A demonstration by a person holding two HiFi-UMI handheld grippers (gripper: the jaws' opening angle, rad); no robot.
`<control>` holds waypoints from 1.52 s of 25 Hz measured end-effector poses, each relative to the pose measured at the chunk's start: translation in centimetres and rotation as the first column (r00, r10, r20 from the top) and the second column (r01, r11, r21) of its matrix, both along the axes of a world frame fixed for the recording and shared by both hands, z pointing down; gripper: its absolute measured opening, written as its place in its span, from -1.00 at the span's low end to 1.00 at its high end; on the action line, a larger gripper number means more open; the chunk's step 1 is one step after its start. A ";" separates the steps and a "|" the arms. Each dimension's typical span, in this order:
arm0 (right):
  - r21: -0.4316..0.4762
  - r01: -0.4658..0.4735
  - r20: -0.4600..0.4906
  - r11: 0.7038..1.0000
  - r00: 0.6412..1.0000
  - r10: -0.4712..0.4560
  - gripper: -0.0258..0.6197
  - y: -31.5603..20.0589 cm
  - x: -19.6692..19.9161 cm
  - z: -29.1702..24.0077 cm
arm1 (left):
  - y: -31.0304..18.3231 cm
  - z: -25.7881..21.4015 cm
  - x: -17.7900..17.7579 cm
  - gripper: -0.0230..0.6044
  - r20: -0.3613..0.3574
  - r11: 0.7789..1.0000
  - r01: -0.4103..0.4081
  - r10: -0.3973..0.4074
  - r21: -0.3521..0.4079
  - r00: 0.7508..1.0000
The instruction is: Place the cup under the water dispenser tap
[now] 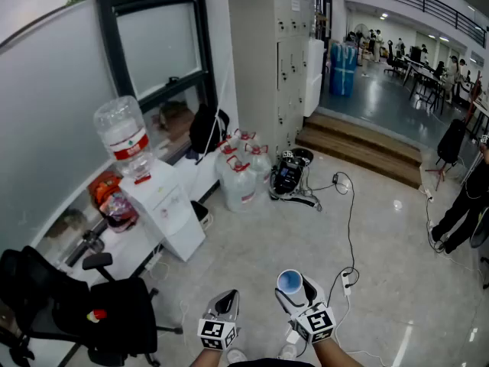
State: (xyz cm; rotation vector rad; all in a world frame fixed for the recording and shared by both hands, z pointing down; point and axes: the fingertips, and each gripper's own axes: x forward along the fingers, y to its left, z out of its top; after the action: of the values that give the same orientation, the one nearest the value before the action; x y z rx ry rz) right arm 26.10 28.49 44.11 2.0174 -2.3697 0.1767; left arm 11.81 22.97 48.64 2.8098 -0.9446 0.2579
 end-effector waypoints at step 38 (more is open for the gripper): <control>0.012 0.162 -0.042 0.987 0.986 -0.162 0.12 -16.1 -11.9 -0.4 | -12.6 0.7 -12.6 -0.87 -0.001 0.985 0.171 -0.171 -0.022 0.985</control>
State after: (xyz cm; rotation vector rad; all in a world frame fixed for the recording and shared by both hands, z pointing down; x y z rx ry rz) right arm 14.19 12.41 43.67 1.8046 -2.5023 0.1127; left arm -0.76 10.41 49.36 2.6877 -1.1661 0.2390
